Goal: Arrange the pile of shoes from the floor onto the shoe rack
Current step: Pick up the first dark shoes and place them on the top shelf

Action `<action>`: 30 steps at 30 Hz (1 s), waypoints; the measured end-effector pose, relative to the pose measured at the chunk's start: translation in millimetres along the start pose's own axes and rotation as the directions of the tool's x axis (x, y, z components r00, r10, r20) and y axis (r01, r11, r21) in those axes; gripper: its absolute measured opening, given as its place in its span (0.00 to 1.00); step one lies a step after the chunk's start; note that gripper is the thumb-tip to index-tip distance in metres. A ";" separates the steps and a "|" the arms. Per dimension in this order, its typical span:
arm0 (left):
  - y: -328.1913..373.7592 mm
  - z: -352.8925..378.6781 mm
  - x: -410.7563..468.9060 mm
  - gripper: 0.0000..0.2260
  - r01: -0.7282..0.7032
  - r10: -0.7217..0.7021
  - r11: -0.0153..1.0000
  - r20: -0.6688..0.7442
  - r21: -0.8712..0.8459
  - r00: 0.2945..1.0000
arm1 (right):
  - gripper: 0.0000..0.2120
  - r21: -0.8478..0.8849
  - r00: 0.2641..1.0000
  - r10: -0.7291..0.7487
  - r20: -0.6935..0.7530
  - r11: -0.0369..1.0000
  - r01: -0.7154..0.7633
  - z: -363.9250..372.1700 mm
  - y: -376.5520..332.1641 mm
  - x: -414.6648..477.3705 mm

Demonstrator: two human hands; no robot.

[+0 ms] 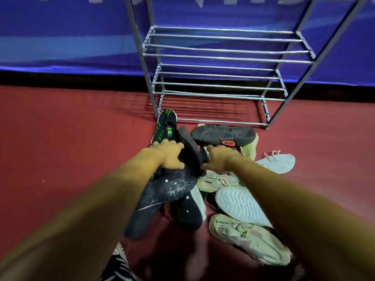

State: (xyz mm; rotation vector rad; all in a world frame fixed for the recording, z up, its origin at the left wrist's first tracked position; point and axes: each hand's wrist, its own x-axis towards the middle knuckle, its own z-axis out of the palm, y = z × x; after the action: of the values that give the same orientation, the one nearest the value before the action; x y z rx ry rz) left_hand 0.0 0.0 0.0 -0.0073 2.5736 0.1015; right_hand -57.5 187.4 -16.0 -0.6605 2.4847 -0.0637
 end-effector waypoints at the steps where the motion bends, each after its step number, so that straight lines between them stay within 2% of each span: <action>1: -1.5 1.8 2.7 0.35 0.021 -0.021 1.000 0.027 0.003 0.999 | 0.30 0.018 1.000 0.000 0.013 1.000 0.000 3.9 -2.8 7.2; 6: 6.3 12.1 26.5 0.34 0.022 -0.019 0.998 0.058 -0.051 0.998 | 0.30 0.089 0.999 0.047 0.016 0.995 -0.048 21.7 -16.8 35.0; 10: 8.8 14.2 30.3 0.34 0.024 -0.019 0.997 0.068 -0.068 0.997 | 0.21 0.145 0.997 0.074 -0.027 0.987 -0.069 24.1 -17.9 39.3; 13: 7.2 10.3 21.9 0.33 0.031 -0.028 0.998 0.064 -0.049 0.998 | 0.16 0.279 0.994 0.106 -0.041 0.956 -0.091 13.5 -7.3 31.4; 15: 5.4 6.4 12.3 0.33 0.040 -0.038 0.999 0.066 -0.031 0.997 | 0.14 0.472 0.991 0.136 -0.019 0.875 -0.111 1.9 1.1 22.4; 18: 4.0 -2.6 -4.8 0.32 0.052 -0.052 0.999 0.048 0.002 0.997 | 0.12 0.733 0.991 0.124 0.051 0.669 -0.122 -16.5 8.8 -1.9; 24: 10.3 -37.4 -36.2 0.33 0.054 -0.054 0.998 -0.007 0.015 0.999 | 0.05 0.855 0.998 0.062 0.016 0.516 -0.046 -56.3 13.8 -55.7; 30: 16.8 -87.2 -64.7 0.32 0.049 -0.048 0.999 -0.127 0.008 0.991 | 0.04 0.922 0.994 0.005 -0.106 0.374 0.096 -109.3 15.1 -97.3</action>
State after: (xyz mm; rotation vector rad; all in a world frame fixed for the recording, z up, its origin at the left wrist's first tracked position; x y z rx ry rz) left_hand 7.5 9.3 109.2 -0.0745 2.6986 0.0705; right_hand -52.3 236.1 122.7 -0.1865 1.9902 -1.4576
